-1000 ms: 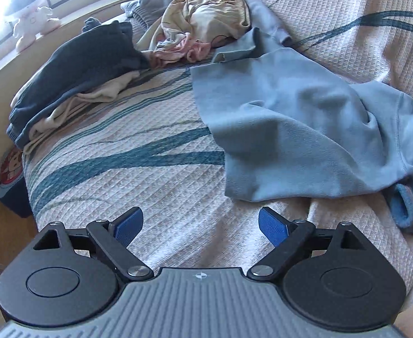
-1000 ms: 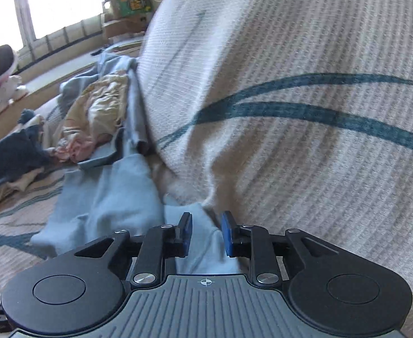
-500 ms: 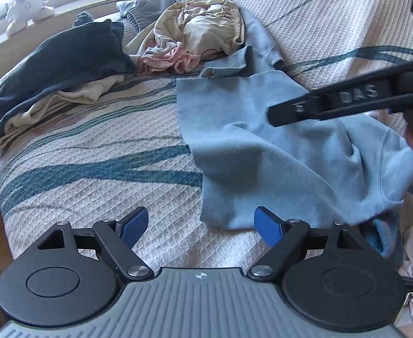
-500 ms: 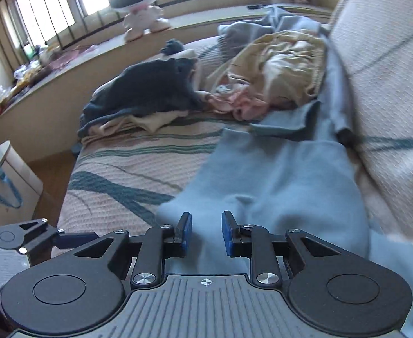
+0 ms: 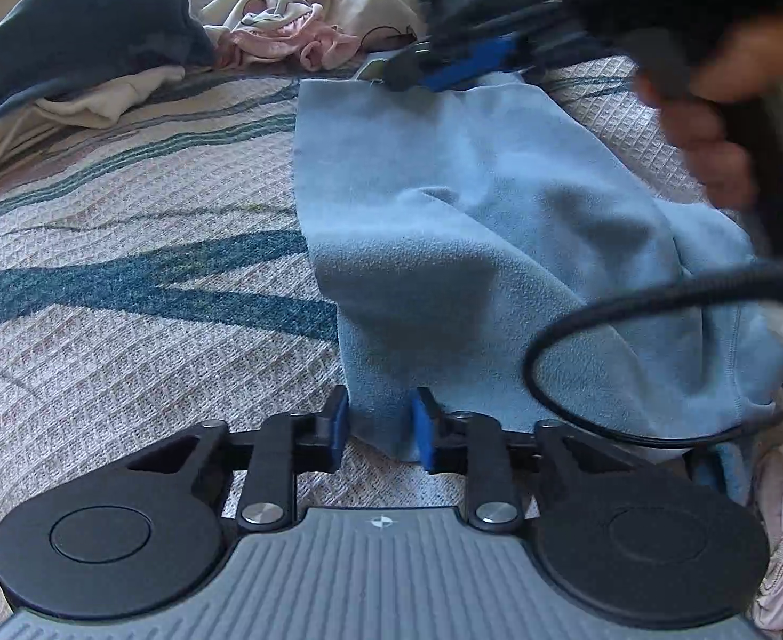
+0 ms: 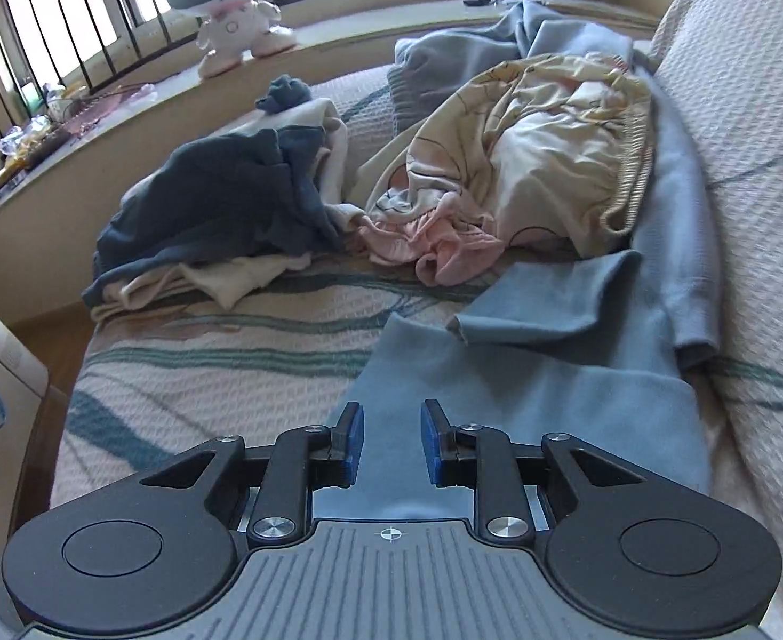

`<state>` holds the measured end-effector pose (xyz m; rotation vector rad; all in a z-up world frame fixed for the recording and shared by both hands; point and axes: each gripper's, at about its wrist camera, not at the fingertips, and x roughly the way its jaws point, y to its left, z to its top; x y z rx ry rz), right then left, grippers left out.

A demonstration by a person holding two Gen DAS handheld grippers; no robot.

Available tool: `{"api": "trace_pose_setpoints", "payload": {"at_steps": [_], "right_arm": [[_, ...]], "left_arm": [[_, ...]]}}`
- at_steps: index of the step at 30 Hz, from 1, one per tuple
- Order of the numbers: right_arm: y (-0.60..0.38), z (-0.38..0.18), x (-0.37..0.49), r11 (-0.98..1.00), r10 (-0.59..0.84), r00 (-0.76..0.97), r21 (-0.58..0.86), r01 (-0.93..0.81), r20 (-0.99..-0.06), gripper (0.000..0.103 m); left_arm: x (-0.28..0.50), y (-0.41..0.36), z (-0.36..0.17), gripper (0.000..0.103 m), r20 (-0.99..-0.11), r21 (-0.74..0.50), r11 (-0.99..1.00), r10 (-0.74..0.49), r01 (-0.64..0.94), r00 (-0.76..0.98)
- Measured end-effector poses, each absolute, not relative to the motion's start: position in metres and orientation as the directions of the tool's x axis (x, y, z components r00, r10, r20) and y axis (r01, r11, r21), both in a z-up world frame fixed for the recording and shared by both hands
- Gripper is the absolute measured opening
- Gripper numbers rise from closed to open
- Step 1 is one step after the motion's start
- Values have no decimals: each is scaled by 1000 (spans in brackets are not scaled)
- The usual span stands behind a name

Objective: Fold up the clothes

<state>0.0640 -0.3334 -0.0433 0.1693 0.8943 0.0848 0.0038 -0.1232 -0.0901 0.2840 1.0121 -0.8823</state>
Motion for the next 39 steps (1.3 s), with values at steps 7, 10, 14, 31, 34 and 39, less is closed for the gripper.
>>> {"api": "trace_pose_setpoints", "payload": {"at_steps": [7, 10, 14, 31, 34, 39], "right_arm": [[-322, -75, 124, 984, 112, 575, 172, 51, -810, 35], [-317, -87, 141, 985, 93, 555, 158, 70, -827, 35], [-312, -98, 146, 990, 65, 536, 122, 71, -842, 35], [-302, -29, 103, 965, 176, 660, 259, 29, -730, 4], [-275, -5, 98, 943, 273, 684, 328, -52, -677, 4], [-204, 21, 101, 900, 420, 670, 375, -221, -613, 4]], "left_arm": [[1, -113, -85, 8, -840, -208, 634, -506, 745, 196], [0, -106, -83, 8, -842, -219, 637, -506, 739, 186], [2, -102, -84, 8, -847, -232, 650, -501, 723, 179], [-17, -53, -54, 8, -810, -262, 693, -536, 671, 238], [-25, -32, -42, 8, -801, -248, 722, -527, 646, 282], [-37, 19, -24, 8, -796, -201, 789, -477, 580, 373]]}}
